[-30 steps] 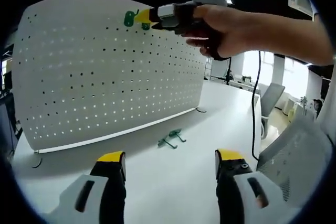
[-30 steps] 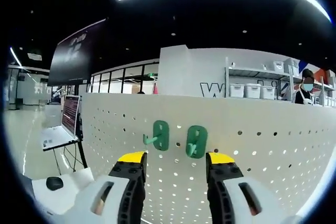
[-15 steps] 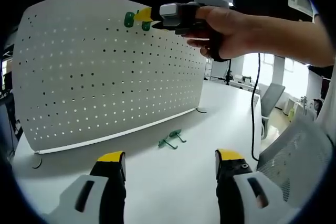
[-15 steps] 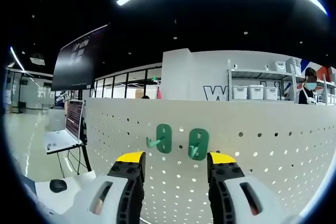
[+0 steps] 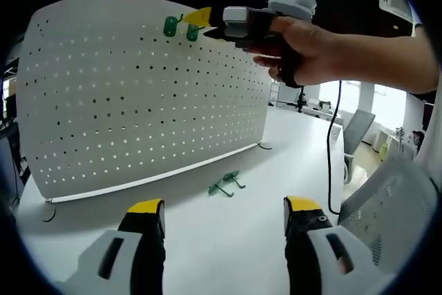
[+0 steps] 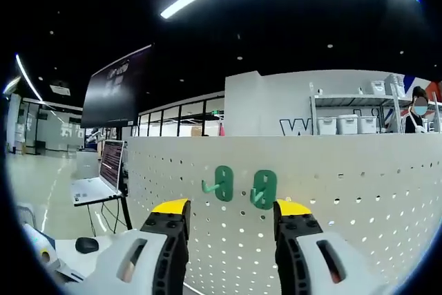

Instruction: Insert the hook assembly into the mounting plate slot until the hook locks in place.

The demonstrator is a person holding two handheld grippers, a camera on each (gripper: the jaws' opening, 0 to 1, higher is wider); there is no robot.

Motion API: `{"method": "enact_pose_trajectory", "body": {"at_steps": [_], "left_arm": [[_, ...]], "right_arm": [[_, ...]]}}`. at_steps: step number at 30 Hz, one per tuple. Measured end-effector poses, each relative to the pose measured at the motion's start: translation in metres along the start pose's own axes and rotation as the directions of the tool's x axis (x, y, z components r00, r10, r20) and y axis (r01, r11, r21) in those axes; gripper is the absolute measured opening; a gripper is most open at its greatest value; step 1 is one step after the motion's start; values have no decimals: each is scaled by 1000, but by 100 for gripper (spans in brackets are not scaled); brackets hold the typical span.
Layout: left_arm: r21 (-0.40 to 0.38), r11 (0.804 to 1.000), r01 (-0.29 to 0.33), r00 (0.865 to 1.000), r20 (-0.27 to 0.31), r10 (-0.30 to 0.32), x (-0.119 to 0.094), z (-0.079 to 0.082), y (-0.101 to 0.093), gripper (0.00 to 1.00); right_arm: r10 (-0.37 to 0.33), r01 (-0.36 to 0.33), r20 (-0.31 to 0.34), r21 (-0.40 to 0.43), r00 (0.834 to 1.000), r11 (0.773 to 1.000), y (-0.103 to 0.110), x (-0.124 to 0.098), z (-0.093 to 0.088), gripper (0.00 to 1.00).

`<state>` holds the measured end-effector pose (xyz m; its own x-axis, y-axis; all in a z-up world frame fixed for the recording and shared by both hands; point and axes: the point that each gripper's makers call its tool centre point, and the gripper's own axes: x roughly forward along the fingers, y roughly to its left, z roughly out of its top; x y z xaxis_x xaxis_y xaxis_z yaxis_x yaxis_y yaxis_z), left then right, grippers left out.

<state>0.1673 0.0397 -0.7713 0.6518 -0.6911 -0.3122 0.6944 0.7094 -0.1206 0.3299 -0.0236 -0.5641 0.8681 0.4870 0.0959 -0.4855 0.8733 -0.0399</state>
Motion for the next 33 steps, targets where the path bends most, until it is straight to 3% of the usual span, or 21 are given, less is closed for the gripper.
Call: {"method": "enact_pose_trajectory", "body": {"at_steps": [7, 33], "left_arm": [[2, 1000, -1, 1000, -1, 1, 0, 0, 0, 72], [3, 1000, 2, 1000, -5, -2, -1, -1, 0, 72]], "right_arm": [[35, -35, 4, -12, 999, 999, 2, -6, 1, 47], [92, -93, -64, -20, 994, 995, 1, -60, -39, 51]]}}
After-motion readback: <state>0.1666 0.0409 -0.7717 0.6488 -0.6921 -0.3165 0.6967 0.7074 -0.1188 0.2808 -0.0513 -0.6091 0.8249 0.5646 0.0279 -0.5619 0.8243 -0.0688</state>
